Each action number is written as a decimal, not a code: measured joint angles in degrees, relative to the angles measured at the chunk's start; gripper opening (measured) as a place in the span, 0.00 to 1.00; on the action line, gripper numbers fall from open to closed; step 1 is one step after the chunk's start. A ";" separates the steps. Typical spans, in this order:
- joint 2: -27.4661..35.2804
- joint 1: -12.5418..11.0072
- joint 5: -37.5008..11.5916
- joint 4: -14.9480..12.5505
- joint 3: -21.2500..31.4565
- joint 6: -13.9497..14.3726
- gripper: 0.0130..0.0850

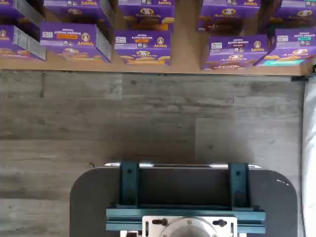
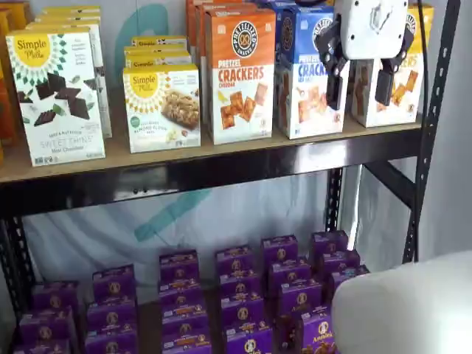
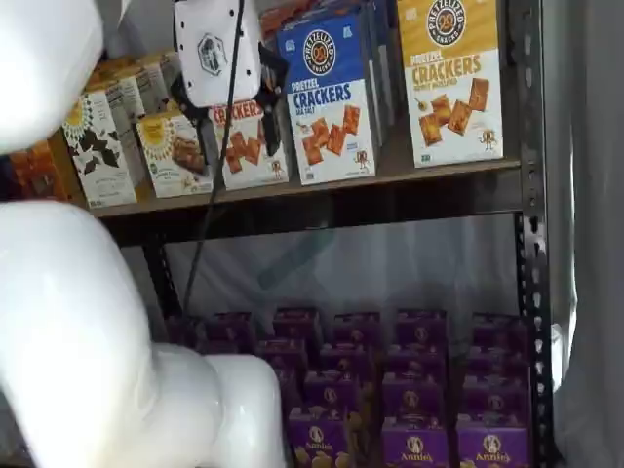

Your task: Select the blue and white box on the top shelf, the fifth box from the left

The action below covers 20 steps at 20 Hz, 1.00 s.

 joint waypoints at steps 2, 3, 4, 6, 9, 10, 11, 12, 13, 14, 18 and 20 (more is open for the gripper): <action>-0.49 -3.28 -0.60 3.45 0.50 -1.65 1.00; -0.70 -4.42 -0.91 4.85 0.70 -2.30 1.00; -0.74 -4.61 -1.03 5.17 0.73 -2.47 1.00; -0.70 -4.52 -1.14 5.12 0.69 -2.49 1.00; -0.69 -3.95 -1.95 4.35 0.79 -2.33 1.00; -0.83 -3.14 -3.02 3.31 1.01 -2.03 1.00; -0.81 -2.52 -4.14 2.38 1.13 -1.82 1.00; -0.66 -2.12 -5.20 1.62 1.17 -1.71 1.00; -0.42 -1.96 -6.13 1.15 1.15 -1.71 1.00; 0.02 -1.91 -7.17 0.74 0.99 -1.81 1.00; 2.99 -2.48 -11.41 -0.15 -0.63 -2.67 1.00; 5.41 -2.69 -13.22 -1.08 -2.24 -3.11 1.00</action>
